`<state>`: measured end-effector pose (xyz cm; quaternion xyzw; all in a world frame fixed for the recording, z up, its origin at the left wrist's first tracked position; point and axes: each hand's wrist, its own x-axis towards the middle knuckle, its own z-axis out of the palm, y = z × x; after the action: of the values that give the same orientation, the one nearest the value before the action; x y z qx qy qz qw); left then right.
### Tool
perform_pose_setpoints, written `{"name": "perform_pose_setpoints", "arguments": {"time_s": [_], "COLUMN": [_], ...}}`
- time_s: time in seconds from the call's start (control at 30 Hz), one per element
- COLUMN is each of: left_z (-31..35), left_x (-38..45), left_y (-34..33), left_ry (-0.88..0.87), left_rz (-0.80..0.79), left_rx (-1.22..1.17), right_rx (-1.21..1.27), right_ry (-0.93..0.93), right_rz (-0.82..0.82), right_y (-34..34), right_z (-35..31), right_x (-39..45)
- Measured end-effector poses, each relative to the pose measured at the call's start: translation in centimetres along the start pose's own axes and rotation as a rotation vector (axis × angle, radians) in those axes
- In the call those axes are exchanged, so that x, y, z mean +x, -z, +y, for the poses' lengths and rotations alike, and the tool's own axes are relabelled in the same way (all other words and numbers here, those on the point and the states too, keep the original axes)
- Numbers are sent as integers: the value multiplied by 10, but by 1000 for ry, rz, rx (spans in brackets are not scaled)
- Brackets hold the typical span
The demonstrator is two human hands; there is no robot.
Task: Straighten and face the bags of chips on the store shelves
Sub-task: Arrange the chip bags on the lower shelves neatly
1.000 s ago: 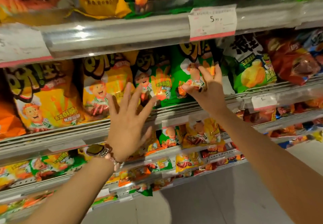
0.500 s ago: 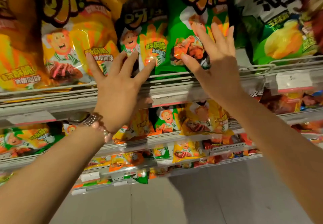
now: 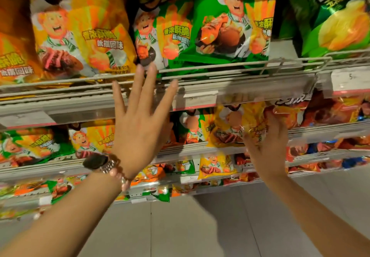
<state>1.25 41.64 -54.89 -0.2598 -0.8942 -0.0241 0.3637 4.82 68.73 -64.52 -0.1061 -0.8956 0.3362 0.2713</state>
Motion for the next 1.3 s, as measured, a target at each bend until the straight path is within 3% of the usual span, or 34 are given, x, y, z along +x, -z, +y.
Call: {"name": "perform_pose_setpoints", "arguments": {"time_s": [0.17,0.33,0.7,0.83,0.9,0.97,1.07,1.17,1.3], "left_z": [31,46,27,21,18,11,-6,-22,-26], "left_x": [-55,-75,-90,-91,-92,-90,-84,-77,-67], "left_y": [-45,-100,-136,-130,-121,-109,-100,-98,-93], "left_ry": [-107,127,139,106,60,167,507,728,791], "left_rz": [-137,-364,-327,-366,-285,-174,-71,-118,-241], "left_rx": [-85,80,227,155,88,3,-121,-205,-222], "right_rx": [131,208,413,485,529,561,548,547,527], "right_ry": [-208,-287,-252,-245,-247,-253,-255,-255,-262], "right_rz": [-83,-148,-115,-122,-152,-192,-201,-176,-154], "right_y": [-11,-23,-16,-13,-14,-18,-30,-42,-48], "right_z": [11,20,7,-3,-11,-20,-31,-42,-52], "right_x": [25,39,30,12,0,-11,-22,-28,-36]}}
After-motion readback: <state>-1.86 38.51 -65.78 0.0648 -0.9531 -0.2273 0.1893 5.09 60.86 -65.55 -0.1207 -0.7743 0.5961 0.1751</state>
